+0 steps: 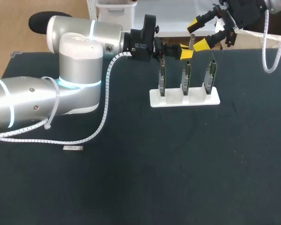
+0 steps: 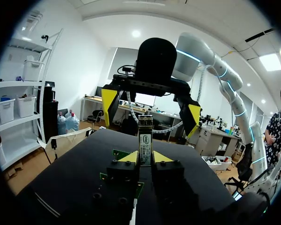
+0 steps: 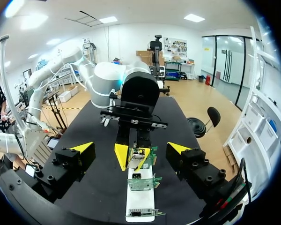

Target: Pick up the optical module with the left hand, and insert it into the network port with the right hand.

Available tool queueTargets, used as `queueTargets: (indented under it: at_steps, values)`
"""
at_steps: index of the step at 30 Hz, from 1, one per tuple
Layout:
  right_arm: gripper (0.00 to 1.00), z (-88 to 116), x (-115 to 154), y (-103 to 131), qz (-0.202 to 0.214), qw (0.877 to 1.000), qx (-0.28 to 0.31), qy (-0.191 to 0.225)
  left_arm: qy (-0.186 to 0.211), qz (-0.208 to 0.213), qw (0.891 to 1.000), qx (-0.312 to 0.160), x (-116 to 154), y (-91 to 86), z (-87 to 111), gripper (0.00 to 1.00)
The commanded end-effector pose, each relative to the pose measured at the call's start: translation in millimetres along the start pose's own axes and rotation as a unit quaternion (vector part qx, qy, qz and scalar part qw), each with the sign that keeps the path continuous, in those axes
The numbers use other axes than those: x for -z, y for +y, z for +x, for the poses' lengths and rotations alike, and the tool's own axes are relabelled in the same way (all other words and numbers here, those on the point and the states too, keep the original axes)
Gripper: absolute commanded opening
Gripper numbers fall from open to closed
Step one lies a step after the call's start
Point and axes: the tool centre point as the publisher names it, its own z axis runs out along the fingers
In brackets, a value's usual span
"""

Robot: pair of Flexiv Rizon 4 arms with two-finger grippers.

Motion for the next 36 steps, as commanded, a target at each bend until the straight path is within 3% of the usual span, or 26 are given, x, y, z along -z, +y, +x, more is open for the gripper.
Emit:
queueTargets:
  at_steps: [1,2,25,26,27,36]
  values:
    - [0.16,0.0,0.5,5.1,0.008,1.000,0.001,0.001,0.001,-0.001,1.000,0.001,-0.5,0.1,-0.5,0.00]
    - [0.00,0.0,0.6,5.1,0.009,1.000,0.001,0.001,0.001,-0.001,1.000,0.001,-0.5,0.1,-0.5,0.00]
    - [0.00,1.0,0.9,9.9,0.012,1.000,0.006,0.003,0.001,-0.001,1.000,0.001,-0.5,0.1,-0.5,0.00]
    - [0.00,1.1,0.8,10.3,0.012,1.000,0.006,0.003,0.001,-0.001,1.000,0.001,-0.5,0.1,-0.5,0.25]
    - [0.00,1.2,0.7,10.6,0.012,1.000,0.006,0.004,0.001,-0.001,1.000,0.001,-0.5,0.1,-0.5,0.98]
    - [0.00,1.9,1.1,11.8,0.013,1.000,0.005,0.002,0.001,-0.001,1.000,0.001,-0.5,0.1,-0.5,1.00]
